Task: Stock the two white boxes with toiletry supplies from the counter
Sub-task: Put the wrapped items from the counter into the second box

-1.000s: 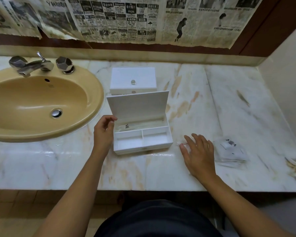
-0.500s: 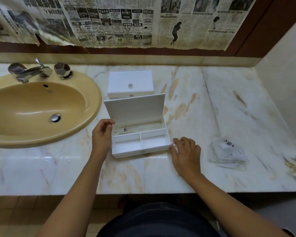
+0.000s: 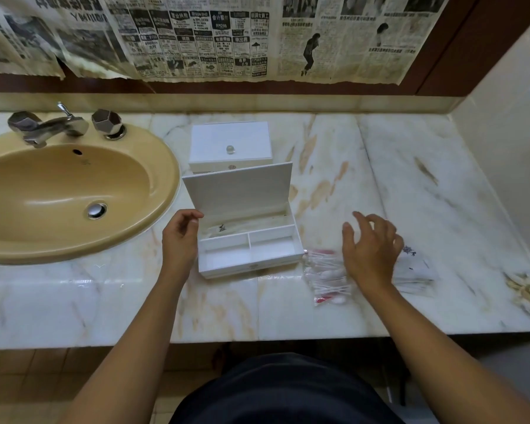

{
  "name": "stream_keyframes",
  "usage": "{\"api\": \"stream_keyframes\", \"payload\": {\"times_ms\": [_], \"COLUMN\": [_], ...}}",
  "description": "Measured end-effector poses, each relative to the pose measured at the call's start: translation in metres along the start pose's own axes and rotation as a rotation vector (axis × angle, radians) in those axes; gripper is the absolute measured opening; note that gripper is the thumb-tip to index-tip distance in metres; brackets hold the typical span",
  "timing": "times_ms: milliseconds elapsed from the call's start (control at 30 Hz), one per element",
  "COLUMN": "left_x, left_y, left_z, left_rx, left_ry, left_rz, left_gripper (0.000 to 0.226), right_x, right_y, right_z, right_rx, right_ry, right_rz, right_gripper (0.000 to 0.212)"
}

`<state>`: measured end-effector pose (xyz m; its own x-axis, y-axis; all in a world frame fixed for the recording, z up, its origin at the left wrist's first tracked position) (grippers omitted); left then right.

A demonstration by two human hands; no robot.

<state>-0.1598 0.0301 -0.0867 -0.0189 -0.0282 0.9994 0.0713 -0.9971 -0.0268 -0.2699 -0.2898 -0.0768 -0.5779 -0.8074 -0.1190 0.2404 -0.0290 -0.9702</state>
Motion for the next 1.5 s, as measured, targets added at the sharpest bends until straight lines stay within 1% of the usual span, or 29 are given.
{"api": "stream_keyframes", "payload": {"times_ms": [67,133,200,267,333,400,533,767,800,867,967,1000,1033,1067,1167,1200,1267,1400,1500], "left_x": [0.0,0.0,0.0,0.0,0.001,0.0,-0.001,-0.001,0.0,0.0,0.0,0.0,0.0,0.0,-0.002,-0.002,-0.002,-0.002,-0.003], "left_y": [0.0,-0.001,-0.001,-0.001,-0.001,-0.001,0.0,-0.001,-0.001,0.0,0.0,0.0,0.0,0.0,-0.001,-0.001,-0.002,-0.001,-0.002], "left_z": [0.0,0.0,0.0,-0.001,-0.001,-0.001,-0.001,-0.001,-0.001,-0.001,-0.001,-0.001,-0.001,-0.001,0.0,0.0,0.0,0.0,0.001], "left_rx": [-0.005,-0.009,-0.006,-0.004,-0.006,-0.003,0.005,0.003,0.001,0.0,-0.001,-0.001,-0.002,-0.003,-0.004,-0.004,-0.002,0.001,0.002], "left_ry": [0.006,0.002,-0.004,-0.003,-0.004,-0.015,-0.023,-0.021,-0.014,-0.009,-0.002,0.0,0.0,-0.001,-0.003,-0.003,-0.002,-0.005,-0.007], "left_rz": [0.003,0.002,-0.008,-0.01,-0.009,-0.014,-0.023,-0.037,-0.037,-0.037,-0.019,-0.01,-0.004,0.001,-0.002,0.001,0.004,0.007,0.019], "left_gripper": [0.021,0.022,0.023,0.024,0.024,0.024,0.023,0.022,0.022,0.022,0.023,0.023,0.024,0.024,0.025,0.025,0.025,0.025,0.024], "right_x": [0.015,0.03,0.044,0.056,0.066,0.068,0.054,0.024,0.022,0.017,0.005,0.0,-0.006,-0.012,-0.028,-0.031,-0.037,-0.043,-0.045], "right_y": [0.001,0.004,0.007,0.012,0.018,0.023,0.023,0.017,0.015,0.011,0.0,-0.004,-0.007,-0.011,-0.024,-0.026,-0.027,-0.032,-0.036], "right_z": [0.007,0.009,0.009,0.008,0.003,-0.002,-0.002,0.001,0.001,0.002,0.005,0.007,0.008,0.009,0.007,0.005,0.001,0.003,0.006], "right_rx": [0.005,-0.025,-0.118,-0.251,-0.371,-0.438,-0.453,-0.497,-0.486,-0.409,-0.25,-0.231,-0.25,-0.307,-0.559,-0.625,-0.685,-0.618,-0.605], "right_ry": [0.054,0.112,0.184,0.267,0.338,0.37,0.388,0.359,0.342,0.259,0.029,-0.074,-0.175,-0.266,-0.445,-0.471,-0.494,-0.493,-0.476], "right_rz": [-0.052,-0.119,-0.194,-0.245,-0.253,-0.245,-0.176,-0.088,-0.093,-0.118,-0.047,-0.005,0.019,0.019,-0.042,-0.059,-0.068,-0.027,0.023], "right_gripper": [0.055,0.053,0.052,0.055,0.06,0.063,0.064,0.065,0.065,0.06,0.05,0.044,0.038,0.032,0.026,0.027,0.029,0.017,0.015]}}
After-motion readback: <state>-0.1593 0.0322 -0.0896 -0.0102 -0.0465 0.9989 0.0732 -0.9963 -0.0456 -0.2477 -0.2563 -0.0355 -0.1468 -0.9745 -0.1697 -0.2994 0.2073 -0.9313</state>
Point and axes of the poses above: each hand's wrist, its own z-axis towards the middle knuckle, its own y-axis out of the palm, x = y × z, the point moved 2 cm from there along z, towards the middle knuckle, and after that the axes turned 14 degrees about -z, right-handed, at the moved point
